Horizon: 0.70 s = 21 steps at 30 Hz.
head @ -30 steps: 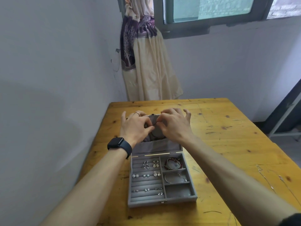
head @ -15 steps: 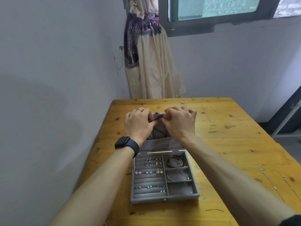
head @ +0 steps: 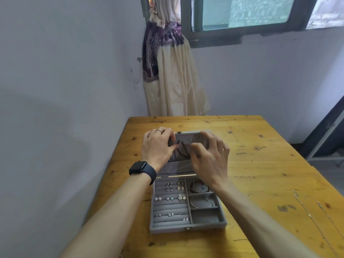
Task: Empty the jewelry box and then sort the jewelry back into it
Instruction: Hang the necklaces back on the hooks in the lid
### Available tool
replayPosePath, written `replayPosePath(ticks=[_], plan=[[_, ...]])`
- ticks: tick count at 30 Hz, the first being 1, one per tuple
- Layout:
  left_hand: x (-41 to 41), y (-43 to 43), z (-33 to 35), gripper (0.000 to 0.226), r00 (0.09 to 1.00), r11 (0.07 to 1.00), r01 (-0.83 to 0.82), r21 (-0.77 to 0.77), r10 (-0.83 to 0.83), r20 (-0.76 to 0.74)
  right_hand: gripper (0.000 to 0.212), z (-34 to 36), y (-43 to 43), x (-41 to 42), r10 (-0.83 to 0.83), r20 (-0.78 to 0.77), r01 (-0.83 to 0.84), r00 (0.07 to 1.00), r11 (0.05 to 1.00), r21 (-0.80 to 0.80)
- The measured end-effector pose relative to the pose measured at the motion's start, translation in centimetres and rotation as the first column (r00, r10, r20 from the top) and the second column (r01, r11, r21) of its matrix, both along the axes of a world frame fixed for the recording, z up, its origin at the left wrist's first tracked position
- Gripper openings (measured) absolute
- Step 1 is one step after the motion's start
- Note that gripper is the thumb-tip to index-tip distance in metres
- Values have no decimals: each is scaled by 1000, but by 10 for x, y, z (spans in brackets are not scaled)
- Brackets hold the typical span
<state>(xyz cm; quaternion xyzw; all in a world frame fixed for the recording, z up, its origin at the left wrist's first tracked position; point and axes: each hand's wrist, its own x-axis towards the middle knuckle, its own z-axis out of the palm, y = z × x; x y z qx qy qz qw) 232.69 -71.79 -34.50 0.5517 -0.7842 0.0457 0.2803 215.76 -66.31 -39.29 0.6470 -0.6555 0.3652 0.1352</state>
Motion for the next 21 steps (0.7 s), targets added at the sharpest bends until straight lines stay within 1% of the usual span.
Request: replayPosePath(ticks=[2,4,6,10,14,16,19,21], plan=[[0,0,0,23,1000,1000,7,8,-7,-1,16,-11,7,-2,-52,53,52,997,999,10],[0,0,1,21,1000,1000,14,11,-14,-3,20,-18,10,2,-75,24,73,997,993,96],[0,0,1,20,1000,1000,18,12,-18,1,30,-20,9,9,-86,-26,89,996,974,210],[0,0,1,17,1000,1000,23,7,-23,5,39,-6,10,22,3,-77,25,997,928,372],[0,-1,1,16,999,999,32,14,-32,3,35,7,8,32,125,-49,-86,991,871,484],[1,-1,1,16,999,999,43,15,-43,6,32,6,9,32,137,-42,-100,990,869,485],[5,-1,2,17,998,998,57,33,-57,22,31,-2,11,25,52,-35,-33,998,916,401],[6,-1,3,16,997,996,75,46,-77,28,35,-7,12,19,23,-73,5,997,931,366]])
